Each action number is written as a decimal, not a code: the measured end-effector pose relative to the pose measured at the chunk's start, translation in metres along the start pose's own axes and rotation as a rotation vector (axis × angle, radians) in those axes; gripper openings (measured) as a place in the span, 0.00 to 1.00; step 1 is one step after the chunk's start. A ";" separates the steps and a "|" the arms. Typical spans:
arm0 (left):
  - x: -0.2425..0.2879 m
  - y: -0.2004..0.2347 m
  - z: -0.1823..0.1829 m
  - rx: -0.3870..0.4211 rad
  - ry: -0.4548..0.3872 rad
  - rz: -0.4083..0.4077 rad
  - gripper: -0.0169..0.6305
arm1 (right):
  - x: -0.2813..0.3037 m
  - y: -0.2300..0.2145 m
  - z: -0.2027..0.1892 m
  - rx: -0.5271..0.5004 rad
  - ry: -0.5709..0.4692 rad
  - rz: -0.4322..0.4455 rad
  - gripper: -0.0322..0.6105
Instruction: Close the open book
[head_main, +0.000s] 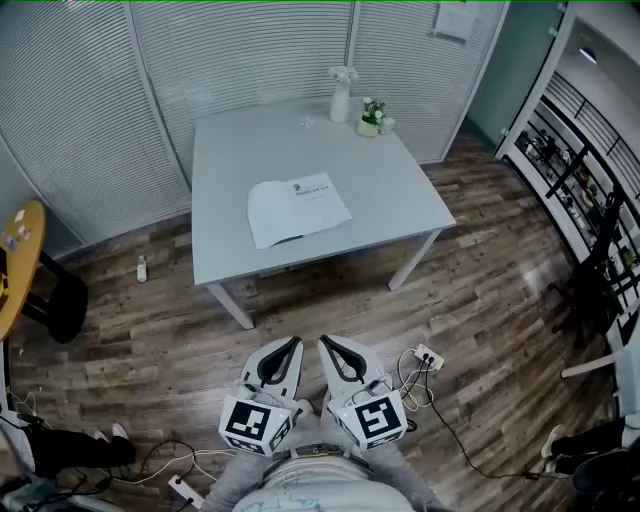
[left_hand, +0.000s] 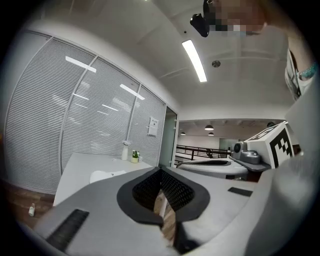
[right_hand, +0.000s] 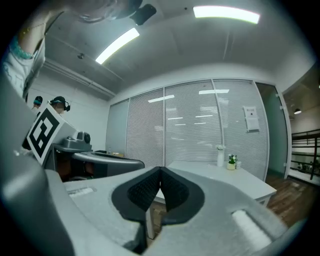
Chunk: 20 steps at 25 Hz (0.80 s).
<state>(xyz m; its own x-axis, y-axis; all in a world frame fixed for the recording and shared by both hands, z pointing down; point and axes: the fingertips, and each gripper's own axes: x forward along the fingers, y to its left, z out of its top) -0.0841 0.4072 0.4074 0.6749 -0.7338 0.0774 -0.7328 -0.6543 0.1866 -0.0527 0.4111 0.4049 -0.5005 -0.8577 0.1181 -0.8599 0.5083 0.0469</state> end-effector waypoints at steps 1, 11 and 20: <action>0.002 0.001 0.000 -0.003 0.001 0.001 0.02 | 0.001 -0.001 0.000 0.002 -0.002 0.001 0.05; 0.051 0.027 0.010 0.000 -0.004 0.022 0.02 | 0.043 -0.040 0.005 0.012 -0.013 0.031 0.05; 0.142 0.065 0.037 0.006 -0.013 0.048 0.02 | 0.117 -0.115 0.022 0.014 -0.029 0.066 0.05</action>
<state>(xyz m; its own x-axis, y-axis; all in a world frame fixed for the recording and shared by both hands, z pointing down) -0.0386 0.2536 0.3947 0.6381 -0.7665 0.0731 -0.7646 -0.6196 0.1775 -0.0147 0.2511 0.3915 -0.5583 -0.8246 0.0917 -0.8264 0.5624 0.0258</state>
